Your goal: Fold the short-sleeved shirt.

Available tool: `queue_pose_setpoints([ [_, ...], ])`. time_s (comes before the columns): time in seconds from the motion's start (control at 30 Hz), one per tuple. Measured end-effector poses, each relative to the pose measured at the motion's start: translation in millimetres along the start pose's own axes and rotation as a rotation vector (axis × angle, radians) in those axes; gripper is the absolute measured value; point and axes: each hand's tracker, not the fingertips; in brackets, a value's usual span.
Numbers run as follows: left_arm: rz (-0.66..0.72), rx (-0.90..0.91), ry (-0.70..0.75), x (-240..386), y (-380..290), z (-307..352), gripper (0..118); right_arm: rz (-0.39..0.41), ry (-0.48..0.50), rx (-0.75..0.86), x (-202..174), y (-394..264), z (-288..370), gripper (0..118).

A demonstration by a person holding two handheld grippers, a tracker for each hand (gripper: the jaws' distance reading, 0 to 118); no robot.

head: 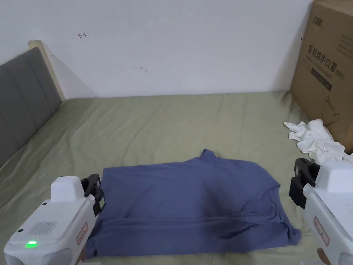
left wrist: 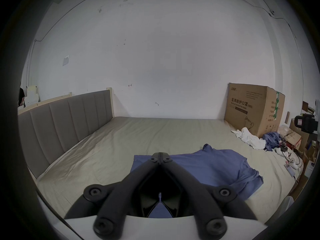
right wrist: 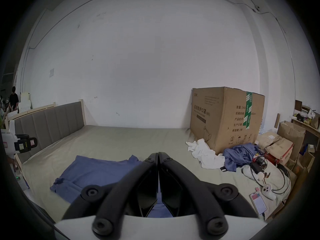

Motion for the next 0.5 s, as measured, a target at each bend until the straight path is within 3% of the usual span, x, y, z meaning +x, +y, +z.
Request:
queue_pose_setpoints([
  [0.27, -0.008, -0.025, -0.006, -2.1, -0.5, -7.1, 0, -0.009, 0.022, -0.008, 0.7, 1.9, -4.5, 0],
  [0.5, -0.036, -0.281, -0.02, -31.8, -32.5, -56.2, 0, -0.018, 0.023, -0.046, 2.0, -4.3, -18.1, 0],
])
